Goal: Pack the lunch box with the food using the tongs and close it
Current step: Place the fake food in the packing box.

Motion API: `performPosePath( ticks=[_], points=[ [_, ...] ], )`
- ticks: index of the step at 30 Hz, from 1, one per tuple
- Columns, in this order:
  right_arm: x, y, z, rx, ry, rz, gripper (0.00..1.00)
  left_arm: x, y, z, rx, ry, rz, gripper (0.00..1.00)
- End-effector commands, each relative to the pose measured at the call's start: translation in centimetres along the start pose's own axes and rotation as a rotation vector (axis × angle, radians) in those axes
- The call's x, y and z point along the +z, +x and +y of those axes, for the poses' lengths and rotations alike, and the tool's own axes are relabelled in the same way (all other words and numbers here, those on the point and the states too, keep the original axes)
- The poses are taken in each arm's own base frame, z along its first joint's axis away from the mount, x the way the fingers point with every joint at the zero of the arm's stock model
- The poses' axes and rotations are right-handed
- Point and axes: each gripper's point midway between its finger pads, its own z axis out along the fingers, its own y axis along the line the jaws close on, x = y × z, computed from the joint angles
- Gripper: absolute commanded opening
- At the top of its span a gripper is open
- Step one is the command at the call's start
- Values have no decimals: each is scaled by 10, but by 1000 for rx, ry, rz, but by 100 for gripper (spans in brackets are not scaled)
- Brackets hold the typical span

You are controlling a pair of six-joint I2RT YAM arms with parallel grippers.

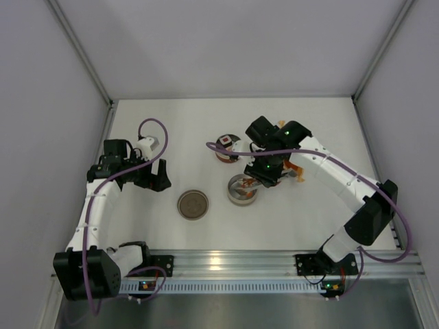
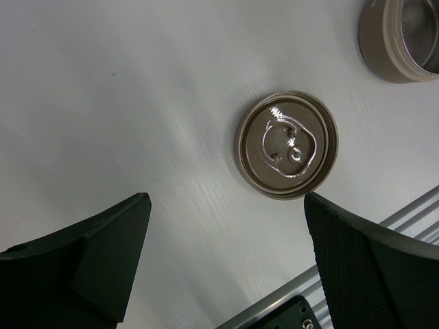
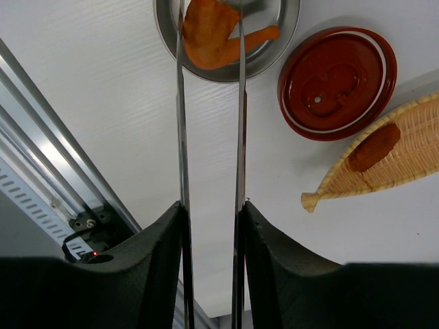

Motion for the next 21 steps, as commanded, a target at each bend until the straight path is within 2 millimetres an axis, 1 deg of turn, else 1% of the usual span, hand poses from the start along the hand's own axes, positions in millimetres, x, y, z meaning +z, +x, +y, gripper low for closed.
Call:
performPosePath(
  ticks=[1,3,6,7,11,13,15,18,19,20,21],
  points=[
    [1,-5,3,-12,5,1,38,-1,-2,2,32,-5,-18,98],
    [2,-5,2,-14,10,5,43,-1,-2,2,31,-6,-18,98],
    [2,-6,-1,-13,20,3,47,-1,-2,2,31,-6,-18,98],
    [2,-6,-1,-11,22,2,50,-1,-1,1,31,-2,-17,98],
    [-4,-10,-3,-14,33,-14,51,-2,-3,0,32,-1,-21,98],
    [-13,-15,-6,-17,49,-44,49,-2,-4,-1,33,4,-25,98],
    [-28,-22,-8,-17,70,-95,48,-2,-5,0,34,4,-27,98],
    [-50,-23,-16,16,93,-156,46,-3,-5,-1,37,8,-25,98],
    [-53,-21,-19,32,100,-166,46,-3,-6,-2,38,8,-27,98],
    [-60,-14,-27,65,121,-178,46,-3,-6,-1,36,6,-26,98],
    [-61,-8,-31,81,127,-173,45,-3,-5,-1,37,6,-24,98]
  ],
)
